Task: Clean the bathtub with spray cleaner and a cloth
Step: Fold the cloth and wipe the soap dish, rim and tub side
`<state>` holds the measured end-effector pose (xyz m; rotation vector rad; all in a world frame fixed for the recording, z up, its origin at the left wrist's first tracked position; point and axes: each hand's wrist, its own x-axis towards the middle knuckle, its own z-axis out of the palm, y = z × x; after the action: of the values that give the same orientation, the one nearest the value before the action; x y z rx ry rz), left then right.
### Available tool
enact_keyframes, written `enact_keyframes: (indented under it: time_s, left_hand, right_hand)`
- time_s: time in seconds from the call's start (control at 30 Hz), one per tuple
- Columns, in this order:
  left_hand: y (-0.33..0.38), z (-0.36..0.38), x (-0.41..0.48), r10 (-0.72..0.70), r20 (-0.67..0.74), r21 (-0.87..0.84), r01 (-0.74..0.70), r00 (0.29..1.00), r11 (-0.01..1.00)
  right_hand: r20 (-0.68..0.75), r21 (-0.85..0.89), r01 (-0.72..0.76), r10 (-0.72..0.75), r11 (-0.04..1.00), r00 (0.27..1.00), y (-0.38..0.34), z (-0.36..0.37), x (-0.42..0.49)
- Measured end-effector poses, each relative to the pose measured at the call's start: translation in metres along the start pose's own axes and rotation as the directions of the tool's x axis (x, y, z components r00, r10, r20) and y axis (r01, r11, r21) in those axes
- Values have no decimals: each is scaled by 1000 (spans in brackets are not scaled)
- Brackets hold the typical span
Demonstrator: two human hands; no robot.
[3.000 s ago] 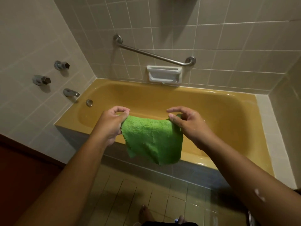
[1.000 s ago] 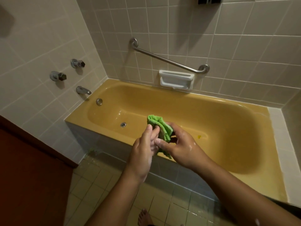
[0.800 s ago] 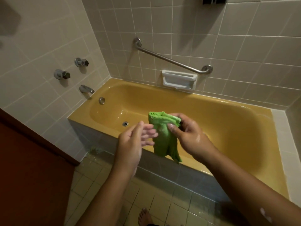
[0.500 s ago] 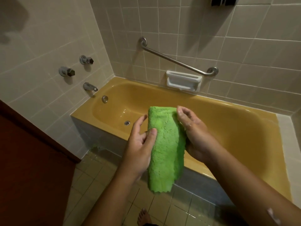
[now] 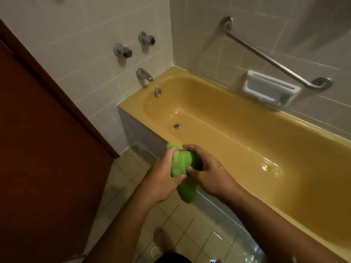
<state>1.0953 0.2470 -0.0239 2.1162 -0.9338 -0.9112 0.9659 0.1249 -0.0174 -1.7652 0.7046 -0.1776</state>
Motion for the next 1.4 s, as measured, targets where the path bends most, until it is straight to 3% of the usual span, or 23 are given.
enact_keyframes:
  time_s: [0.1,0.2,0.33,0.43,0.53,0.63,0.7,0.77,0.87,1.0,1.03,1.13,1.2,1.3,1.4]
  left_hand:
    - [-26,-40,18,15,-150,183,13,989,983]
    - [-58,-84,40,20,-258,274,53,966,960]
    - [-112,-134,75,5,-331,238,79,944,968]
    - [-146,-164,105,35,-349,245,55,937,968]
    - [-171,-181,139,-14,-470,174,108,883,979]
    - [-197,-183,176,-90,-600,1,113,795,994]
    - [-212,-180,206,-131,-535,-145,61,835,987]
    - [-230,-181,245,-215,-412,-376,50,885,925]
    - [-271,-186,310,-309,-333,-679,0,891,734]
    - [-333,-182,394,-367,-424,-777,-124,828,617]
    - [-351,-181,415,-390,-451,-805,-178,803,566]
    - [-397,-172,472,-434,-486,-855,-312,758,414]
    - [-413,-169,502,-462,-503,-859,-363,730,362]
    - [-439,-161,545,-493,-558,-829,-418,667,372]
    - [-464,-156,576,-512,-619,-786,-484,596,386]
  right_hand:
    - [14,-261,115,-115,958,993,-5,44,59]
    - [6,-534,198,-230,822,973,-8,88,114]
    - [9,-658,258,-335,708,942,-18,129,177]
    - [70,-554,294,-309,778,948,-24,155,222]
    - [82,-377,257,-245,890,966,-19,179,270]
    - [28,-266,159,-158,951,987,-13,201,321]
    - [25,-216,132,-129,968,991,-5,214,359]
    - [71,-144,108,-99,984,993,8,225,399]
    - [146,-60,98,-89,993,985,35,246,454]
    - [335,163,-60,3,985,942,79,277,530]
    - [347,152,-57,1,987,938,90,281,551]
    - [229,-17,123,-116,992,967,115,289,615]
    - [129,-266,262,-235,928,963,133,288,653]
    - [162,-667,322,-291,672,943,165,297,695]
    - [180,-852,302,-302,427,936,174,308,707]
